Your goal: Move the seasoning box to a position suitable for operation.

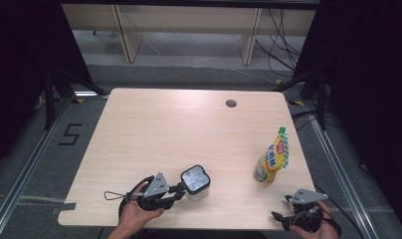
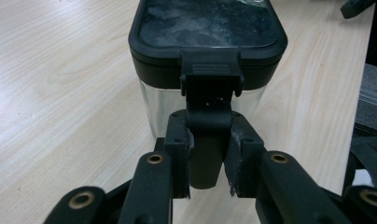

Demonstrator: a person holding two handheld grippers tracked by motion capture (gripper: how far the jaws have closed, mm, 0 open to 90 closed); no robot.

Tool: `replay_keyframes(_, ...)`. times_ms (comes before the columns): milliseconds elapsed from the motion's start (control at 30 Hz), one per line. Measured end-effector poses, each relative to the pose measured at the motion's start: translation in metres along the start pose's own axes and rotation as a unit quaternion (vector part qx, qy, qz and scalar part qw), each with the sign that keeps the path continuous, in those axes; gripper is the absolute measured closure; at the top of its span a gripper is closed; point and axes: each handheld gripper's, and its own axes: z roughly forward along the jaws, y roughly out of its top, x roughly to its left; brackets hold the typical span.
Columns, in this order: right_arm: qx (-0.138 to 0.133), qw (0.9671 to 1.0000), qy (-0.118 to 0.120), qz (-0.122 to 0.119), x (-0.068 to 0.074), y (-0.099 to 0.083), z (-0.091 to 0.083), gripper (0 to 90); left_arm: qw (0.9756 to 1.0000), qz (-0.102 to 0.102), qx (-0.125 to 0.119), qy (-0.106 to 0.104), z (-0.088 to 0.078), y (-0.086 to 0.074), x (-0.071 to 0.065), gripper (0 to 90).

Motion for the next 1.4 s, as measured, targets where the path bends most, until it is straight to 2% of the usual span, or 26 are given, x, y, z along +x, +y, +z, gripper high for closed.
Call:
replay_keyframes(100,0.0,1.0,0.0,-0.007,-0.001,0.0,0.0,24.0,0.9998,0.01,0.009,-0.017,0.002,0.002,-0.007,72.4)
replay_keyframes(167,-0.001,1.0,-0.001,-0.007,-0.001,0.0,0.0,24.0,0.9997,0.013,0.006,-0.019,0.003,0.003,-0.009,72.4)
replay_keyframes(200,-0.001,1.0,-0.002,-0.006,-0.001,0.0,0.0,24.0,0.9995,0.023,0.007,-0.018,0.004,0.003,-0.009,72.4)
replay_keyframes(267,-0.001,1.0,-0.002,-0.006,-0.001,0.0,0.0,24.0,0.9993,0.023,0.005,-0.028,0.007,0.005,-0.012,72.4)
replay_keyframes(333,-0.001,1.0,-0.002,-0.007,-0.001,0.0,0.0,24.1,0.9986,0.032,0.008,-0.041,0.009,0.008,-0.014,72.4)
replay_keyframes(400,-0.002,1.0,-0.002,-0.006,-0.001,0.0,0.001,24.0,0.9986,0.034,0.005,-0.042,0.011,0.009,-0.016,72.4)
replay_keyframes(433,-0.001,1.0,-0.001,-0.006,-0.001,0.0,0.001,24.1,0.9978,0.044,0.008,-0.049,0.012,0.011,-0.016,72.4)
replay_keyframes(533,-0.001,1.0,-0.001,-0.005,-0.001,0.0,0.001,24.0,0.9967,0.055,0.007,-0.06,0.019,0.016,-0.018,72.4)
replay_keyframes(567,-0.001,1.0,-0.001,-0.005,-0.001,0.0,0.001,24.0,0.9971,0.047,0.007,-0.059,0.02,0.016,-0.019,72.4)
replay_keyframes(667,-0.001,1.0,-0.001,-0.005,-0.001,0.0,0.001,24.0,0.9965,0.051,0.001,-0.067,0.024,0.018,-0.018,72.3)
replay_keyframes(800,-0.001,1.0,0.0,-0.005,-0.001,0.0,0.001,24.0,0.9963,0.052,-0.001,-0.068,0.025,0.02,-0.014,72.0)
replay_keyframes(867,0.001,1.0,0.001,0.002,0.0,0.0,0.001,24.0,0.9965,0.055,0.0,-0.063,0.026,0.021,-0.012,72.0)
replay_keyframes(933,0.0,1.0,0.001,-0.006,-0.001,0.0,0.001,24.0,0.9964,0.061,0.001,-0.058,0.028,0.022,-0.01,72.0)
replay_keyframes(967,0.0,1.0,0.0,-0.007,-0.001,0.0,0.001,24.0,0.9969,0.051,-0.003,-0.061,0.03,0.023,-0.01,72.0)
replay_keyframes(1033,0.001,1.0,0.001,-0.008,-0.001,0.0,0.001,23.9,0.9966,0.061,0.002,-0.056,0.035,0.027,-0.007,72.0)
replay_keyframes(1267,-0.002,1.0,0.0,-0.007,-0.001,0.0,0.001,23.8,0.9974,0.053,-0.002,-0.048,0.044,0.029,-0.003,72.0)
replay_keyframes(1333,-0.002,1.0,-0.001,-0.007,-0.001,0.0,0.001,23.9,0.997,0.061,0.003,-0.047,0.044,0.03,0.0,71.9)
replay_keyframes(1367,0.0,1.0,-0.001,-0.008,-0.001,0.0,0.0,23.8,0.9974,0.053,0.002,-0.049,0.044,0.029,0.002,71.8)
replay_keyframes(1400,0.0,1.0,-0.001,-0.008,-0.001,0.0,0.0,23.8,0.9974,0.053,0.002,-0.049,0.044,0.029,0.002,71.8)
